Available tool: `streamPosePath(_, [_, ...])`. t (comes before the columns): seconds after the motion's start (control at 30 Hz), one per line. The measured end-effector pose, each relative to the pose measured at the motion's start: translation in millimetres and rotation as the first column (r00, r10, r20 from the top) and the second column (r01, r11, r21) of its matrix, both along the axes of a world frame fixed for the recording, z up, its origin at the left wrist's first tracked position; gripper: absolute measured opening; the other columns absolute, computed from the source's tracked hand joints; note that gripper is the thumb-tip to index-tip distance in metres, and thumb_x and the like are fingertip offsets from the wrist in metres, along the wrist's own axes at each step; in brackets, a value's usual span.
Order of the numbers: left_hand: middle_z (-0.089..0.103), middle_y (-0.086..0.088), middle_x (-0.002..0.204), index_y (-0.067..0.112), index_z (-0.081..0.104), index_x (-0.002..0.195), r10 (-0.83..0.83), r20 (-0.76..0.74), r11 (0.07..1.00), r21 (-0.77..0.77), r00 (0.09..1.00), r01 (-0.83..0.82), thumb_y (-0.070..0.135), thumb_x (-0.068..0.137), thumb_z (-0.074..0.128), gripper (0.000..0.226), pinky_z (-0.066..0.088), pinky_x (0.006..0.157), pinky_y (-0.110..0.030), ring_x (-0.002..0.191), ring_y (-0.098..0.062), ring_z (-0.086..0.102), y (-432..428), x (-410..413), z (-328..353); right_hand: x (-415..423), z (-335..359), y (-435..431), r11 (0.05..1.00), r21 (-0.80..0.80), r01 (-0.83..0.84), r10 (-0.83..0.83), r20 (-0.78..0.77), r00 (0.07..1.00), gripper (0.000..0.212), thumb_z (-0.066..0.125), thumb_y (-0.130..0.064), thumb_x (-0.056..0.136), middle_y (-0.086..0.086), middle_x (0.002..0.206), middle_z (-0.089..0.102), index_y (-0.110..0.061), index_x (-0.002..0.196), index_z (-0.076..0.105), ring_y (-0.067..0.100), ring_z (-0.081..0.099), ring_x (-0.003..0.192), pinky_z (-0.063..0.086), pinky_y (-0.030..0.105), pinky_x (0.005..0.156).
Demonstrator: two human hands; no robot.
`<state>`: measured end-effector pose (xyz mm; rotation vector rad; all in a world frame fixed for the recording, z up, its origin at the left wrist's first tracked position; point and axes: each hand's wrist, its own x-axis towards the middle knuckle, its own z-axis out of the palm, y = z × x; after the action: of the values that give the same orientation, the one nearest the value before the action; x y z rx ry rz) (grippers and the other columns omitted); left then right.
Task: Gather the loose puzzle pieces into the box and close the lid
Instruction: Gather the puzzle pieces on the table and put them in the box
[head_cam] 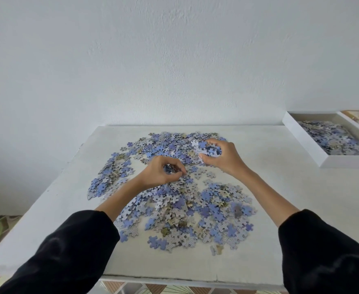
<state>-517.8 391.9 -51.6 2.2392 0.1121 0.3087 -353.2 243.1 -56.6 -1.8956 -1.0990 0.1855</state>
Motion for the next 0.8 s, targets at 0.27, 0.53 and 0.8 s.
streamPosePath(0.27, [0.070,-0.010,0.084,0.015,0.071,0.095,0.001,0.013,1.000,0.030,1.000,-0.001,0.013,0.085,0.066,0.012,0.050,0.062,-0.036,0.070,-0.027,0.063,-27,42,8,41,11,-33,0.999,0.034,0.013,-0.012,-0.016,1.000,0.054,0.072,-0.026,0.078,0.002,0.123,0.055,-0.008,0.126,0.053,0.005,0.045,0.114,0.030,0.012,0.092])
streamPosePath(0.53, [0.071,-0.004,0.081,0.013,0.071,0.089,-0.106,0.019,0.994,0.042,0.994,0.105,0.005,0.083,0.065,0.012,0.051,0.062,-0.026,0.071,-0.017,0.065,-74,118,27,101,27,-86,0.996,0.085,0.033,-0.029,-0.051,0.998,0.023,0.073,-0.020,0.077,-0.001,0.086,0.065,-0.012,0.097,0.063,0.009,0.060,0.076,0.044,0.013,0.067])
streamPosePath(0.8, [0.072,-0.007,0.083,0.009,0.071,0.089,-0.260,0.026,0.965,0.050,0.965,0.259,-0.002,0.080,0.062,0.017,0.051,0.071,-0.024,0.078,-0.017,0.067,-149,217,43,180,51,-147,0.990,0.104,0.096,-0.099,0.027,0.995,0.015,0.073,-0.017,0.078,0.009,0.082,0.070,-0.012,0.090,0.065,0.023,0.064,0.072,0.050,0.032,0.068])
